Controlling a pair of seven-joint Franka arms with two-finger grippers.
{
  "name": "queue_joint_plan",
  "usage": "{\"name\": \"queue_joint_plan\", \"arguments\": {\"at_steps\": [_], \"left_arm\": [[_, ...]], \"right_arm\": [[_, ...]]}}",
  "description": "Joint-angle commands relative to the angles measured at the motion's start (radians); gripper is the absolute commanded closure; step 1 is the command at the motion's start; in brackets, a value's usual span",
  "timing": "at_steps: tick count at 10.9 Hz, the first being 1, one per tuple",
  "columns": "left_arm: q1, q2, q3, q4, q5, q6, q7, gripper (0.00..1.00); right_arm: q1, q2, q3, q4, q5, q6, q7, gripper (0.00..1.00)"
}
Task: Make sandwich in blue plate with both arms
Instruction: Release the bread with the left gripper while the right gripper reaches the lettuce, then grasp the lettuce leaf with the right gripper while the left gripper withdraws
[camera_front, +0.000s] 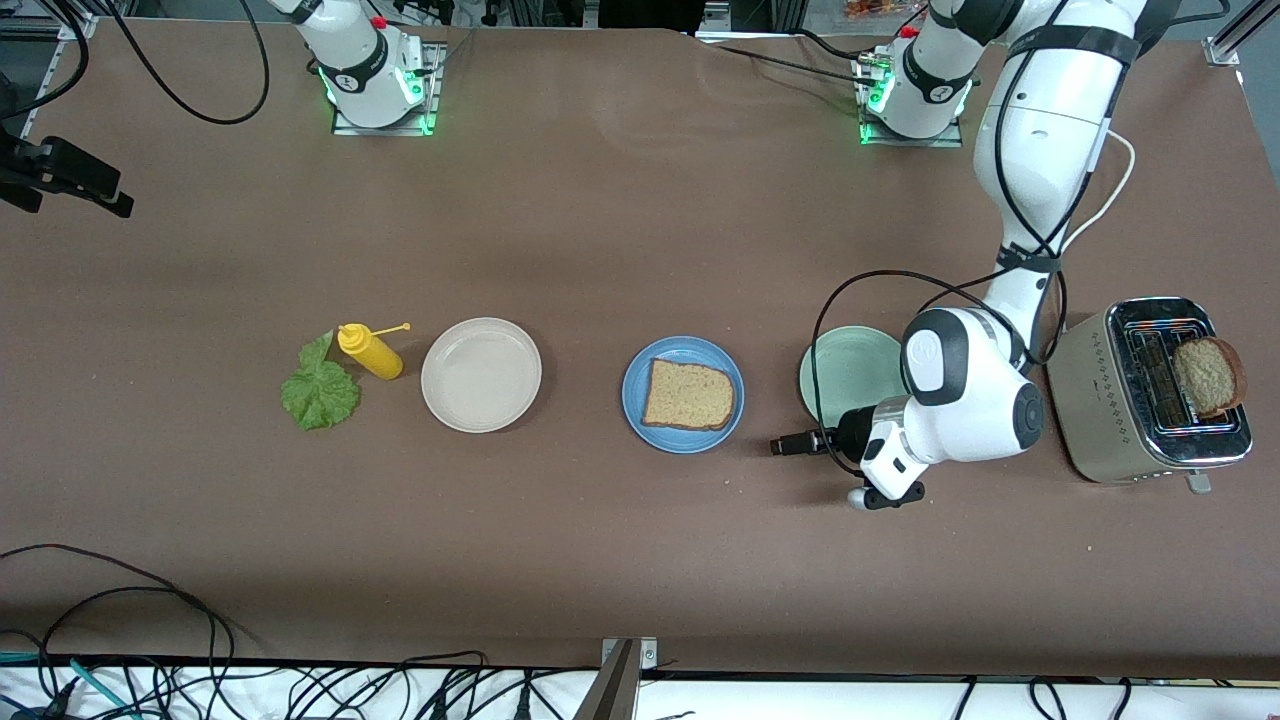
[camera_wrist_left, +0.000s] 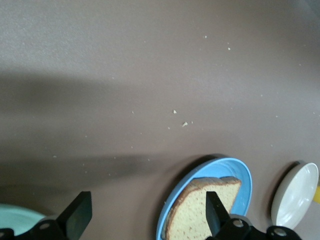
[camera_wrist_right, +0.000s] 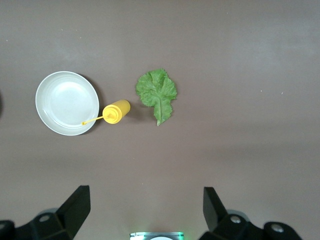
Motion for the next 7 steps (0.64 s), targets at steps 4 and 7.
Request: {"name": "queue_joint_plan", "arguments": {"at_steps": [4, 7], "left_arm": [[0.161, -0.114, -0.018, 0.011, 0.061, -0.302, 0.008, 0.0], [0.319, -0.24, -0.158, 0.005, 0.427, -0.418, 0.002, 0.0]], "right_arm": [[-0.01, 0.198, -0.003, 0.008, 0.005, 0.073, -0.009, 0.0], [-0.007, 0.333, -0.002, 0.004, -0.002, 0.176, -0.014, 0.0]]}}
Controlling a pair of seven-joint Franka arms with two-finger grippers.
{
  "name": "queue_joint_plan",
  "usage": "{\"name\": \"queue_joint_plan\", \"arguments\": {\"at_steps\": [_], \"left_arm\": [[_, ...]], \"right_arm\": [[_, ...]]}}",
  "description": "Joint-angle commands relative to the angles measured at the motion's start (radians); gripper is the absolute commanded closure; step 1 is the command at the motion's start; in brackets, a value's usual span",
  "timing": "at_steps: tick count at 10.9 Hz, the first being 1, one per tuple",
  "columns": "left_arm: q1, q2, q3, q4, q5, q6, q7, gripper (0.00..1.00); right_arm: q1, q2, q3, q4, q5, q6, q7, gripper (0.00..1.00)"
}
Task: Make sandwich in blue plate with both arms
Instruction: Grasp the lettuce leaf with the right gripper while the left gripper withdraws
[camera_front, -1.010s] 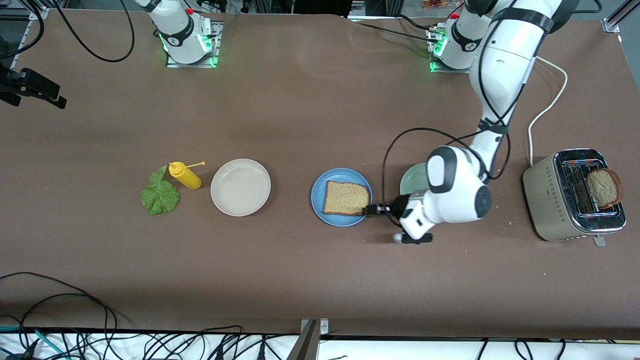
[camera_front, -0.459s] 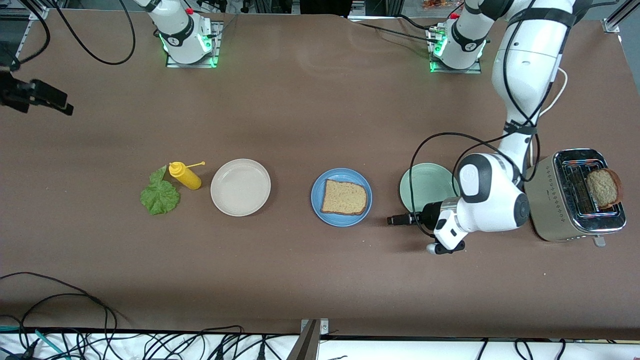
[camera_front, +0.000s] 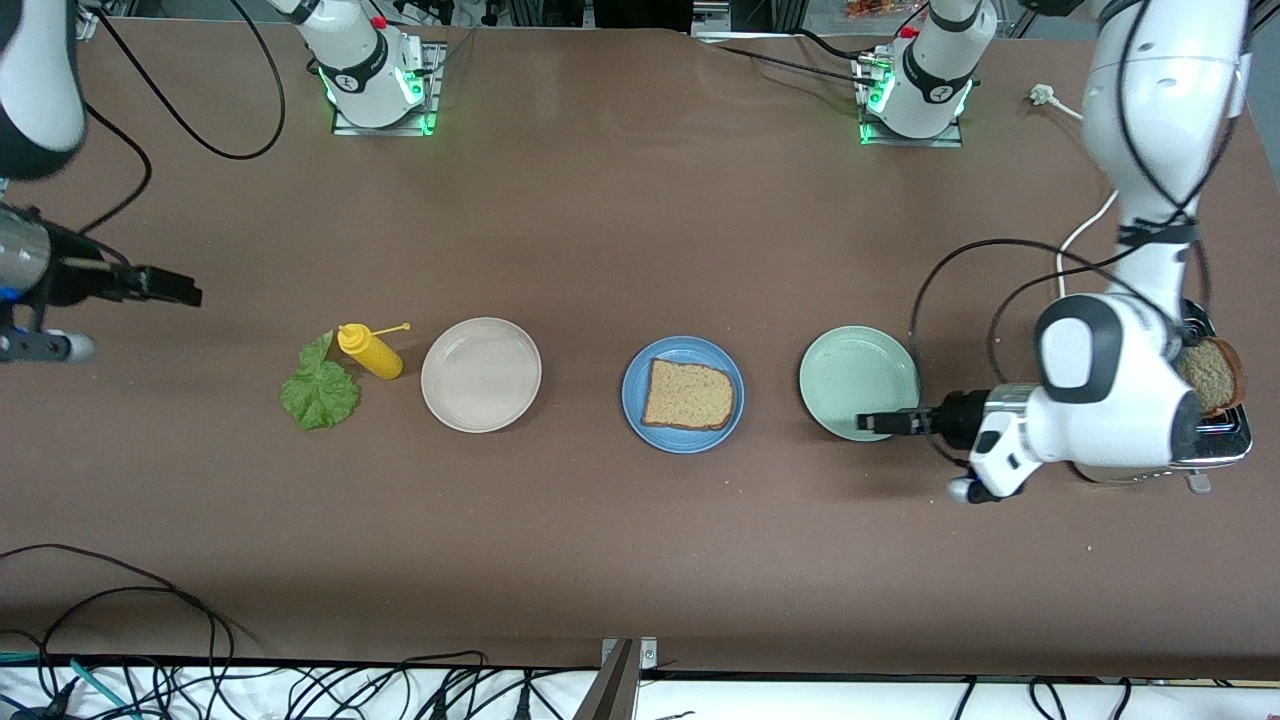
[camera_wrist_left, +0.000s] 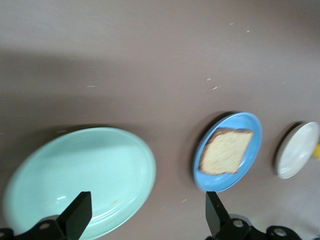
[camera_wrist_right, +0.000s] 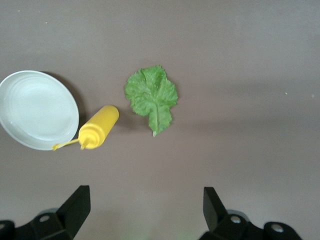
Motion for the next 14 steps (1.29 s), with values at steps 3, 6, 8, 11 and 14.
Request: {"name": "queue_joint_plan", "arguments": {"at_steps": [3, 6, 8, 11, 14], "left_arm": [[0.08, -0.23, -0.076, -0.024, 0.411, -0.204, -0.001, 0.0], [0.066, -0.411, -0.071, -0.14, 0.543, -0.252, -0.003, 0.0], [0.051, -0.538, -0.066, -0.205, 0.589, -0.301, -0.02, 0.0], [-0.032, -0.641, -0.01, -0.217, 0.617, -0.352, -0.139, 0.0], [-0.031, -0.7, -0.01, -0.241, 0.606, -0.369, -0.188, 0.0]], "right_arm": [[-0.005, 0.232, 0.001, -0.015, -0.003, 0.207, -0.011, 0.0], [-0.004, 0.326, 0.001, -0.064, -0.007, 0.298, -0.009, 0.0], [-0.002, 0.369, 0.001, -0.092, -0.007, 0.34, -0.009, 0.0], [0.01, 0.407, 0.001, -0.159, -0.007, 0.38, 0.005, 0.02], [0.01, 0.443, 0.001, -0.164, -0.004, 0.396, 0.006, 0.35]]}}
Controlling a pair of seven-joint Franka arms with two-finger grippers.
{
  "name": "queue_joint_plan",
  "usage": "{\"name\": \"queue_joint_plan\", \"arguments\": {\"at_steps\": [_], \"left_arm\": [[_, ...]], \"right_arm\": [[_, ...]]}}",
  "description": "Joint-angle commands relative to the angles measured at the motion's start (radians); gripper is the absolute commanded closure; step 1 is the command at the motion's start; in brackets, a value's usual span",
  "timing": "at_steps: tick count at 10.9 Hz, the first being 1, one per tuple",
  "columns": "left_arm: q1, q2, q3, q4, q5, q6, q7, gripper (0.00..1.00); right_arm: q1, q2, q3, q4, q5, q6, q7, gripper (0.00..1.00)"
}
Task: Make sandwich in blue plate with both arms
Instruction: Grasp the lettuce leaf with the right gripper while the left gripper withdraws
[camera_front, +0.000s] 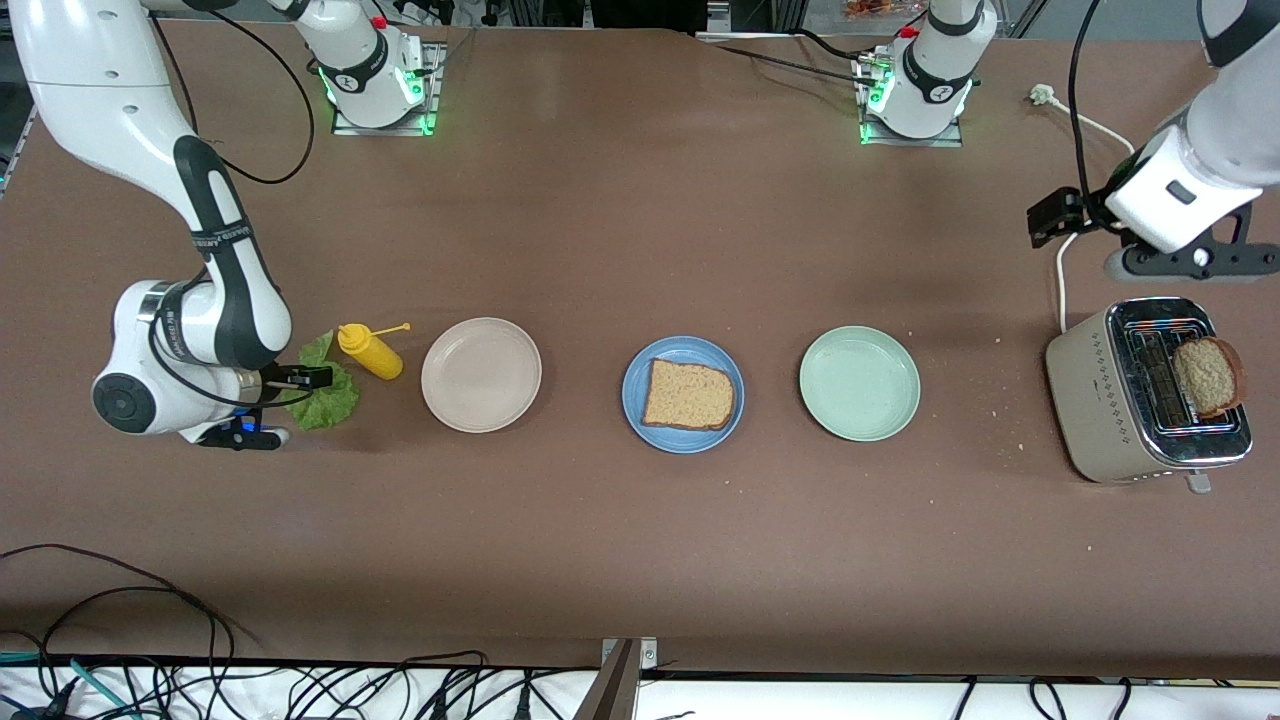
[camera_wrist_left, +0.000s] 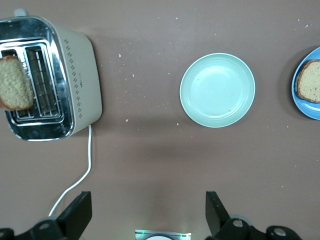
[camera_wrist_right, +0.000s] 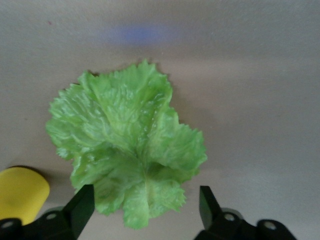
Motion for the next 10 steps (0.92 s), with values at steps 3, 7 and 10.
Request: {"name": "queue_joint_plan", "arguments": {"at_steps": [3, 7, 10], "left_arm": [[-0.009, -0.05, 0.009, -0.037, 0.011, -0.027, -0.069, 0.0], [0.031, -0.028, 0.015, -0.002, -0.004, -0.041, -0.06, 0.0], [0.034, -0.024, 0.014, 0.02, -0.003, -0.11, -0.06, 0.0]], "right_arm": [[-0.001, 0.042, 0.001, -0.004, -0.004, 0.027, 0.003, 0.81], [0.008, 0.022, 0.001, 0.039, -0.004, -0.003, -0.001, 1.0], [0.01, -0.008, 0.004, 0.17, -0.01, -0.159, -0.012, 1.0]]}}
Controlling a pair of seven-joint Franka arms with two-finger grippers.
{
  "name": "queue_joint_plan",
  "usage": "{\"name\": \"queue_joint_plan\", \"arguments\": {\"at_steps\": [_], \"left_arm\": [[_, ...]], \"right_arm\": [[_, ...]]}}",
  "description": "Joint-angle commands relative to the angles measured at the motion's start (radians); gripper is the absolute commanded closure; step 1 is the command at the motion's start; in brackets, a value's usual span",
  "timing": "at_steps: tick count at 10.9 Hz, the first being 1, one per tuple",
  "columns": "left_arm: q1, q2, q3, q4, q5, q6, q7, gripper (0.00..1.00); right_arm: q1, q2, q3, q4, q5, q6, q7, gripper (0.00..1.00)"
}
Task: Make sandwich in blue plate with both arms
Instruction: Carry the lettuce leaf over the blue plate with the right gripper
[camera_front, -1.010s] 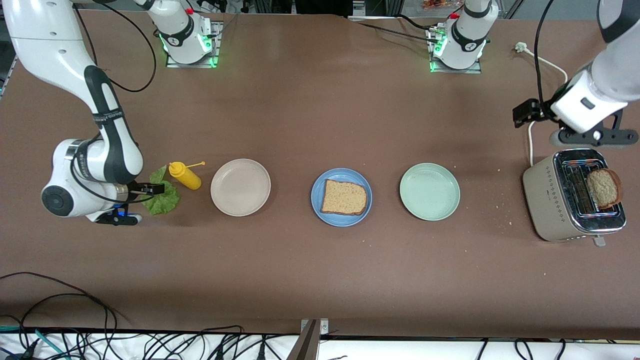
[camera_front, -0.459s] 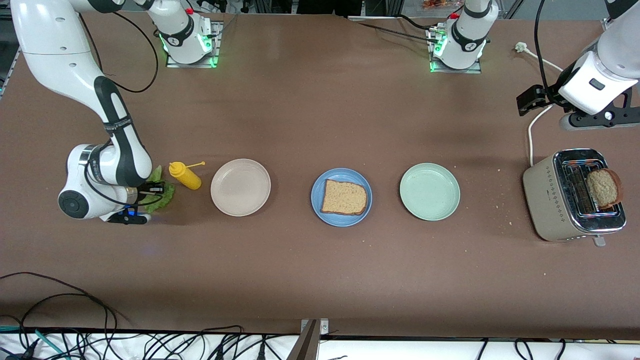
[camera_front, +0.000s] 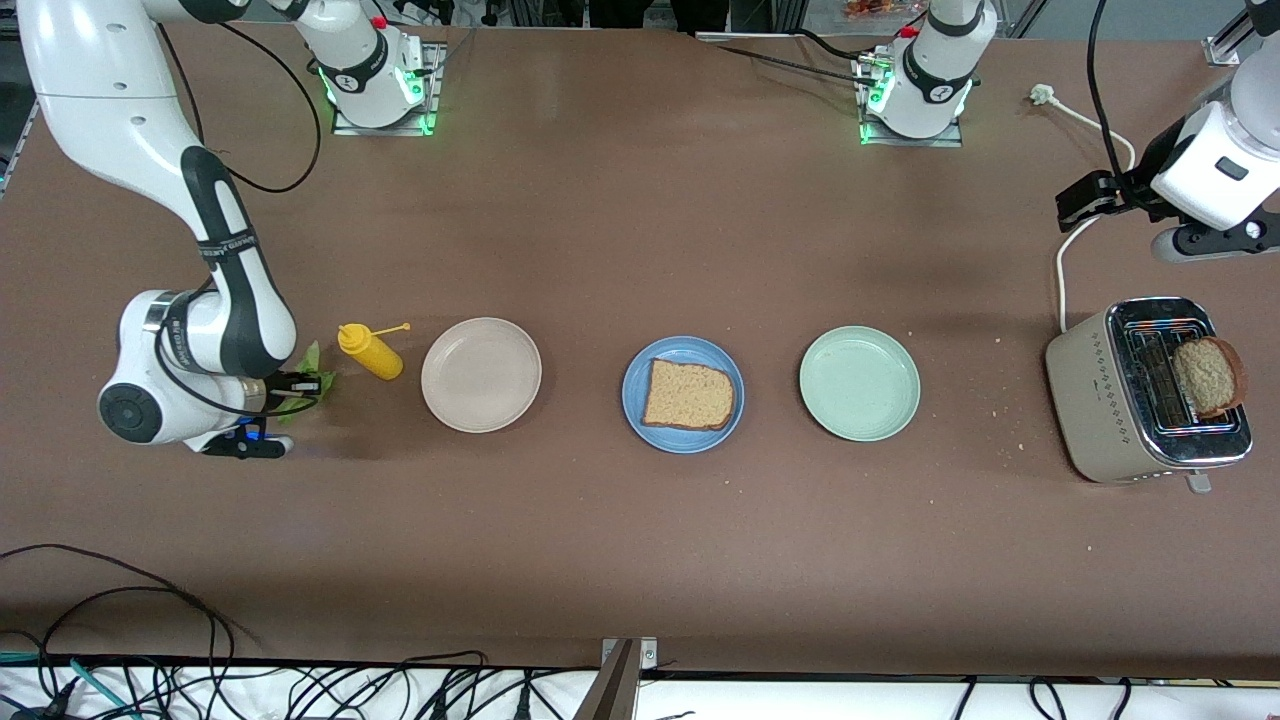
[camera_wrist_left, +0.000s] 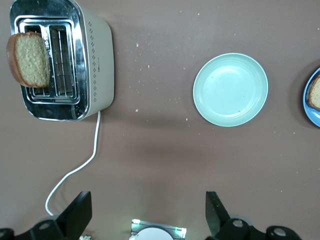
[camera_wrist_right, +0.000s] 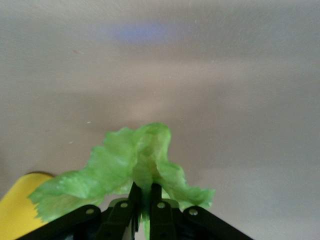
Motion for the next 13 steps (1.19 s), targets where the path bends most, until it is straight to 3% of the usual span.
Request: {"name": "queue_joint_plan", "arguments": {"at_steps": [1, 4, 6, 8, 11, 13], "left_arm": [[0.007, 0.016, -0.005, 0.055, -0.001, -0.09, -0.012, 0.0], [0.012, 0.027, -0.003, 0.086, 0.008, -0.09, -0.012, 0.0], [0.03, 0.028, -0.002, 0.12, 0.004, -0.087, 0.002, 0.0], [0.055, 0.022, 0.01, 0.127, -0.01, -0.085, 0.002, 0.0], [0.098, 0.03, 0.01, 0.132, -0.111, -0.076, 0.003, 0.0], [0.092, 0.028, -0.029, 0.132, -0.091, -0.061, 0.002, 0.0]], "right_arm": [[0.002, -0.034, 0.004, 0.167, -0.008, -0.206, -0.019, 1.0], [0.02, -0.06, 0.009, 0.375, -0.002, -0.448, -0.021, 1.0], [0.07, -0.11, 0.007, 0.41, 0.0, -0.539, -0.005, 1.0], [0.132, -0.132, 0.044, 0.41, 0.035, -0.544, 0.054, 1.0], [0.266, -0.132, 0.111, 0.417, 0.035, -0.526, 0.345, 1.0], [0.368, -0.105, 0.122, 0.421, 0.041, -0.408, 0.476, 1.0]]}}
